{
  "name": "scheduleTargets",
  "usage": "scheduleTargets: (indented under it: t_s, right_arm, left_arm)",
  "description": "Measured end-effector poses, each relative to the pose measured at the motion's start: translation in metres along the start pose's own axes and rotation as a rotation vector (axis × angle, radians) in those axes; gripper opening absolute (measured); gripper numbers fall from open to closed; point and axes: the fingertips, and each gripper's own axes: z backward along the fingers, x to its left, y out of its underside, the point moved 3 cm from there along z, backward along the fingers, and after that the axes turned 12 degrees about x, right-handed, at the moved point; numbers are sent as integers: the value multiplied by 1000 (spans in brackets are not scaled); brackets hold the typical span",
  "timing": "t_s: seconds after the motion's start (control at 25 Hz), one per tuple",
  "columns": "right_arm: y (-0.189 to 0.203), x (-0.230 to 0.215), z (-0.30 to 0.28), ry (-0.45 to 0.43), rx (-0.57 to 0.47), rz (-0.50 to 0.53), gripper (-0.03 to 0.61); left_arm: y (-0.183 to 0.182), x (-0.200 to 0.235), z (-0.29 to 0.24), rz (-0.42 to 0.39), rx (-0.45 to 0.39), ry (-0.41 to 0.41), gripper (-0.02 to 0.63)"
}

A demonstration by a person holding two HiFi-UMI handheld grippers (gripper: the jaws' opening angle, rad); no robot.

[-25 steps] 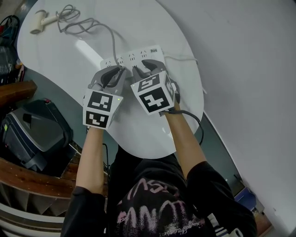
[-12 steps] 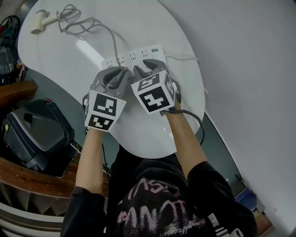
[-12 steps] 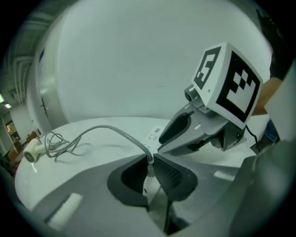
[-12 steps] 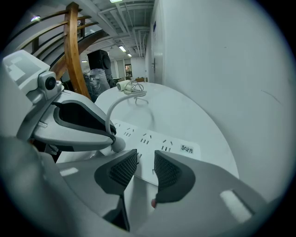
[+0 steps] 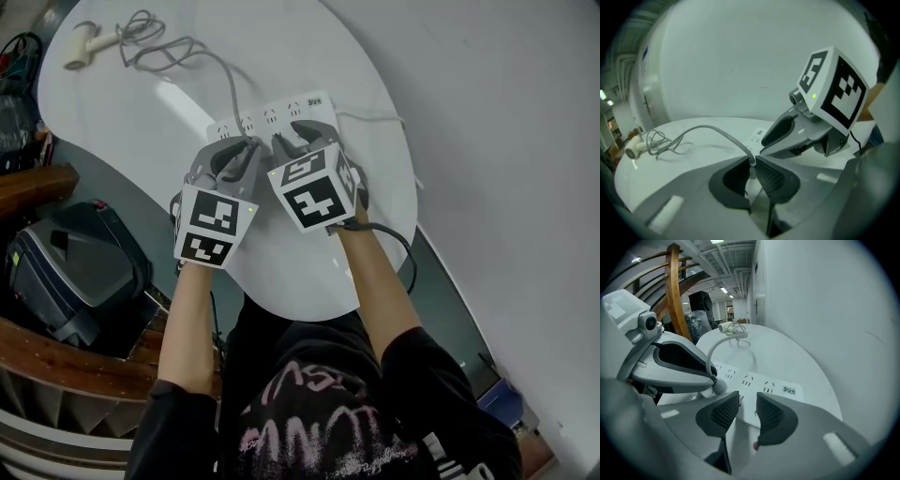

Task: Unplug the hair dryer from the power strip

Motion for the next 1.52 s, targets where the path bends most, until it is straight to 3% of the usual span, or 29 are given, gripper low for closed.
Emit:
scheduleTargets:
  t_s: [0.12, 0.28, 0.4, 0.48, 0.6, 0.8, 0.96, 1.32, 1.52]
  right_arm:
    - [0, 0, -1, 2, -5, 1, 144]
    - [1, -1, 0, -1, -5, 4, 144]
    - [1, -1, 0, 1, -16, 5, 144]
    - [0, -2, -1, 3, -20, 3, 144]
    - [3, -1, -1, 3, -20, 3, 144]
    - [2, -5, 1, -4, -35, -10, 137]
    - [2, -3, 4, -19, -29, -12, 132]
    - [3, -8, 21, -53, -122, -87, 143]
    - [8, -3, 22, -71, -103, -69, 150]
  left_arm:
    - [0, 5, -1, 86, -15, 14, 48]
    - [-2, -3, 1, -37, 2, -12, 49]
    - [-19, 14, 19, 49, -104, -27, 49]
    - [-24, 23, 22, 30, -91, -47, 49]
    - [-12, 24, 31, 101, -98, -24, 49]
    - [-8, 26, 40, 135, -132, -14, 51]
    - [-7, 23, 43, 138, -126, -18, 52]
    - [10, 17, 29, 119, -84, -15, 57]
    - [10, 17, 27, 112, -80, -33, 60]
